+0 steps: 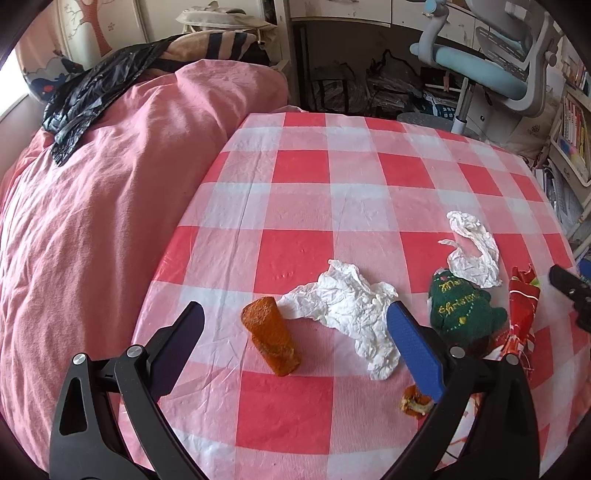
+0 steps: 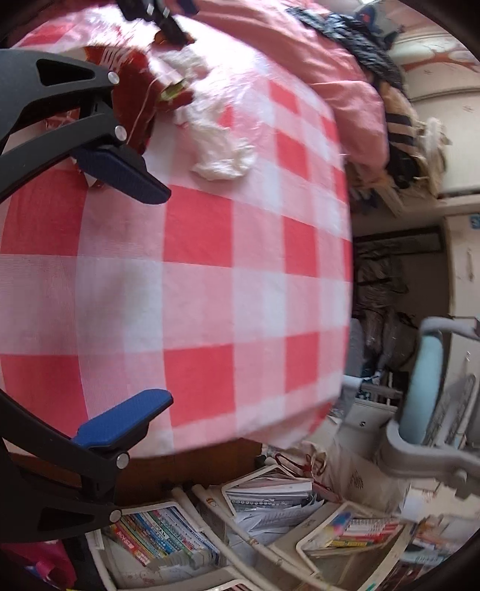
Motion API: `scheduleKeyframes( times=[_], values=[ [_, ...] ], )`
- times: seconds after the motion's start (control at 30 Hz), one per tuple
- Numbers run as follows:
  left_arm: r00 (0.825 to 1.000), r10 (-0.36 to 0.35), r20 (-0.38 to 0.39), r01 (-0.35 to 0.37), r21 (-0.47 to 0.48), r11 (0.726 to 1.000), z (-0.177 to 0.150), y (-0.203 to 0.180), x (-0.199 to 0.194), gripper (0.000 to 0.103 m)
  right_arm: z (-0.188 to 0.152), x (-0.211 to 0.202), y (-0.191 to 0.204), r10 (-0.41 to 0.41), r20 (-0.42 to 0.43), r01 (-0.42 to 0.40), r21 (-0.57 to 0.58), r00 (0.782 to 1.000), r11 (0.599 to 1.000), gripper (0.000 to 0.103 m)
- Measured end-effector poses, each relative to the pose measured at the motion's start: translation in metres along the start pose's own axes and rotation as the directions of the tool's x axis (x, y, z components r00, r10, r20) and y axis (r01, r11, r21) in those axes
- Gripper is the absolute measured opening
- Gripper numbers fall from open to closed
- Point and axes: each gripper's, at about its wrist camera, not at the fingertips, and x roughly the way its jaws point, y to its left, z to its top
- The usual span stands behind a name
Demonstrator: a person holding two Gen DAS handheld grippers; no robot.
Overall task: Collect trash
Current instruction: 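Grasp the crumpled white tissue with the left tool while the right tool approaches the red wrapper, then grasp the red snack wrapper with the right tool while the left tool holds the tissue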
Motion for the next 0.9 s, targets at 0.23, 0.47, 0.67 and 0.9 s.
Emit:
scheduleKeyframes(
  times=[0.23, 0.47, 0.67, 0.9],
  values=[
    [1.000, 0.005, -0.028, -0.004, 0.022, 1.000, 0.002, -0.012, 0.026, 0.095, 0.006, -0.026, 0.031, 0.227, 0.081, -0.223, -0.061, 0.970, 0.973, 0.097],
    [0.995, -0.097, -0.017, 0.098, 0.021, 0.995, 0.002, -0.018, 0.023, 0.049, -0.011, -0.006, 0.090, 0.299, -0.047, -0.302, -0.213, 0.953, 0.929, 0.097],
    [0.987, -0.153, -0.040, 0.154, 0.009, 0.988, -0.002, -0.011, 0.016, 0.016, -0.023, 0.002, 0.087, 0.205, -0.130, -0.230, -0.226, 0.970, 0.946, 0.094],
    [0.975, -0.219, -0.036, 0.218, -0.039, 0.975, -0.019, 0.009, -0.008, 0.013, -0.040, -0.019, 0.041, 0.082, -0.148, -0.109, -0.182, 0.986, 0.977, 0.093]
  ],
)
